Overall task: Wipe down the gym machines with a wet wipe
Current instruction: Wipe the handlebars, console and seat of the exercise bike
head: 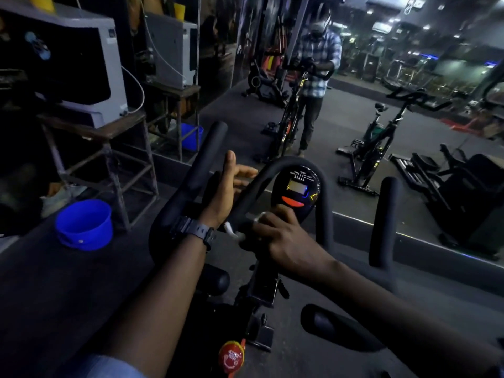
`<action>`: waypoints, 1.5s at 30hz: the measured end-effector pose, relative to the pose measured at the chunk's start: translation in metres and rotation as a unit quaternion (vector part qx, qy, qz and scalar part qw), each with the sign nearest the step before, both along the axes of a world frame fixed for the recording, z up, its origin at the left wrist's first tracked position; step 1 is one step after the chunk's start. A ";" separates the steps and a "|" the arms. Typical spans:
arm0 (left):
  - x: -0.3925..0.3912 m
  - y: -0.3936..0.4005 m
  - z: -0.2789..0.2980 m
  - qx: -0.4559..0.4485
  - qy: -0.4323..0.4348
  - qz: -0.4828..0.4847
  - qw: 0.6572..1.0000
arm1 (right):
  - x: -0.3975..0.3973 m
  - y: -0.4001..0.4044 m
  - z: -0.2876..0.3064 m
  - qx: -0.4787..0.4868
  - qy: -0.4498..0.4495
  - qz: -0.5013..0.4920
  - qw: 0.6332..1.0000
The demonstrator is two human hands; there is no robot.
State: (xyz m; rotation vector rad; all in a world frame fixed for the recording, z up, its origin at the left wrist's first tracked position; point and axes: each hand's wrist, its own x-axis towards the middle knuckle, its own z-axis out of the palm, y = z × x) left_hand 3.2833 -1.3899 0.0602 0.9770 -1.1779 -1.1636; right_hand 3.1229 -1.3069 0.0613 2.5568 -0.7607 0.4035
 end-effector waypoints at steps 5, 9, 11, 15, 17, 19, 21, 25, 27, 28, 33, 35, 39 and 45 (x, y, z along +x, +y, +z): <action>-0.008 0.004 -0.007 -0.138 -0.140 0.046 0.979 | -0.047 0.018 0.004 0.025 -0.007 -0.048 0.998; -0.017 0.015 -0.002 -0.252 -0.215 0.044 0.943 | -0.003 0.005 0.011 0.086 -0.095 -0.106 0.986; -0.018 0.017 -0.003 -0.277 -0.259 0.042 0.924 | -0.013 0.009 0.007 0.100 -0.075 -0.090 0.988; -0.020 0.023 -0.005 -0.285 -0.287 0.039 0.914 | -0.077 0.037 -0.004 0.157 -0.052 -0.059 0.984; -0.020 0.024 -0.005 -0.280 -0.289 0.040 0.914 | -0.083 0.039 -0.003 0.189 -0.137 -0.111 0.966; -0.022 0.024 -0.004 -0.278 -0.282 0.036 0.918 | -0.061 0.038 0.003 0.230 -0.221 -0.150 0.936; -0.022 0.025 -0.003 -0.272 -0.269 0.034 0.923 | -0.032 0.038 0.006 0.257 -0.237 -0.166 0.922; -0.022 0.028 -0.002 -0.265 -0.274 0.034 0.924 | -0.026 0.043 0.005 0.373 -0.109 -0.157 0.908; -0.023 0.031 -0.002 -0.261 -0.278 0.040 0.923 | -0.036 0.038 0.008 0.401 -0.105 -0.170 0.894; -0.024 0.032 -0.003 -0.260 -0.279 0.043 0.923 | -0.038 0.033 0.007 0.398 -0.114 -0.185 0.891; -0.026 0.034 0.000 -0.265 -0.270 0.043 0.925 | 0.014 0.050 -0.002 0.359 -0.015 -0.198 0.912; -0.026 0.036 -0.001 -0.260 -0.265 0.035 0.928 | 0.012 0.058 0.006 0.362 0.008 -0.141 0.922; -0.027 0.035 -0.004 -0.257 -0.265 0.032 0.929 | -0.025 0.035 0.028 0.230 -0.090 -0.159 0.956; -0.025 0.033 -0.010 -0.247 -0.255 0.031 0.934 | -0.077 0.049 0.013 0.193 -0.199 -0.186 0.942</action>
